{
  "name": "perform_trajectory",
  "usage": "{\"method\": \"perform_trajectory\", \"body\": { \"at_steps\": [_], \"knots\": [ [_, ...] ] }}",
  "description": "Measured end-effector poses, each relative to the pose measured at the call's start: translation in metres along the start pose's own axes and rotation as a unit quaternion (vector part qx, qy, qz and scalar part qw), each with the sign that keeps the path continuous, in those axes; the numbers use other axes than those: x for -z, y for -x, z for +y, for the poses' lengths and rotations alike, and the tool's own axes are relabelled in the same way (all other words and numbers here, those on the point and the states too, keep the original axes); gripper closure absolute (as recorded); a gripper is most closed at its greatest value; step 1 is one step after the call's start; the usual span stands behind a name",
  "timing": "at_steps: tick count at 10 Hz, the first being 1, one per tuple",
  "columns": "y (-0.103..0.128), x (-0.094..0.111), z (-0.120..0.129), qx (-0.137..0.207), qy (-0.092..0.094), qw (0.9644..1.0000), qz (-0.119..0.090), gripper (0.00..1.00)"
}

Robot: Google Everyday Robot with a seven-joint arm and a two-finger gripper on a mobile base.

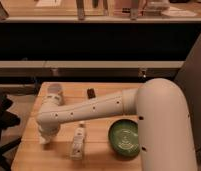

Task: Place the white sponge in the ceramic bowl

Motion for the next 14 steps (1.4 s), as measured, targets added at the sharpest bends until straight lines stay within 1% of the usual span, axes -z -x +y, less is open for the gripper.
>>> {"method": "perform_trajectory", "body": {
  "at_steps": [1,3,6,8,11,13,14],
  "knots": [
    [-0.002,0.006,0.006,-0.004,-0.001,1.0,0.002,0.97],
    [-0.003,0.011,0.003,-0.004,-0.003,1.0,0.002,0.97],
    [-0.007,0.022,0.017,-0.016,-0.008,0.9998,0.007,0.97],
    [-0.011,0.033,0.034,-0.026,-0.011,0.9995,0.011,0.97],
    [-0.012,0.041,0.039,-0.031,-0.013,0.9993,0.014,0.97],
    [-0.013,0.054,0.062,-0.042,-0.017,0.9988,0.018,0.97],
    [-0.014,0.058,0.068,-0.046,-0.018,0.9986,0.019,0.97]
  ]
}}
